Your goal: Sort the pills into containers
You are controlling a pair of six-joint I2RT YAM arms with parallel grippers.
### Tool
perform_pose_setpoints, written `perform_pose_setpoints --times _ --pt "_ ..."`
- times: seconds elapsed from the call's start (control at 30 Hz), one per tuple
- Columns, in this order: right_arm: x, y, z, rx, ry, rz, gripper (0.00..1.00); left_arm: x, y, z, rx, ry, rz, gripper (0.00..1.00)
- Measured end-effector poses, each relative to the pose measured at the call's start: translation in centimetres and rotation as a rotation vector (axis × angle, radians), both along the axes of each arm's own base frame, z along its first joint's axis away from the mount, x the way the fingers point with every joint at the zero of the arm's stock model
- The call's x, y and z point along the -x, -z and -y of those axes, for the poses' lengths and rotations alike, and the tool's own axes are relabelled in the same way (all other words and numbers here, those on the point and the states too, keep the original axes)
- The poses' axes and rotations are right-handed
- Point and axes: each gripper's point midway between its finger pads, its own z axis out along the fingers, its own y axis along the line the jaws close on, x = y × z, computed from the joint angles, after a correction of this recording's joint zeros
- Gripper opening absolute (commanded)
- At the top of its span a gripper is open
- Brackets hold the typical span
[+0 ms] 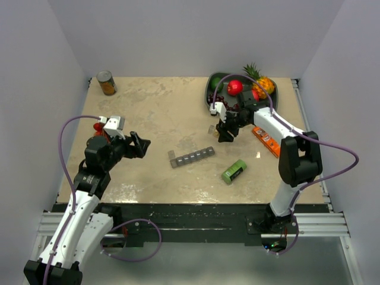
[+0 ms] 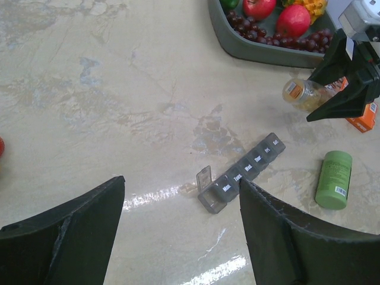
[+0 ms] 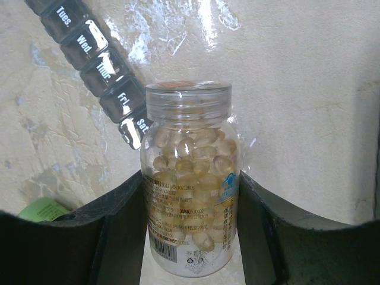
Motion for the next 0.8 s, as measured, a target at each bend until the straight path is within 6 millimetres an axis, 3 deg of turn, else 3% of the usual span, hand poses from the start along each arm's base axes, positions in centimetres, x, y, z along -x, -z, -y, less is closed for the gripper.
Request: perform_pose_setpoints --times 0.8 --pt "1.4 -2.5 -1.1 -0.081 -0.029 0.000 0.03 0.5 -0.9 2.0 0.039 0.119 0.033 0.82"
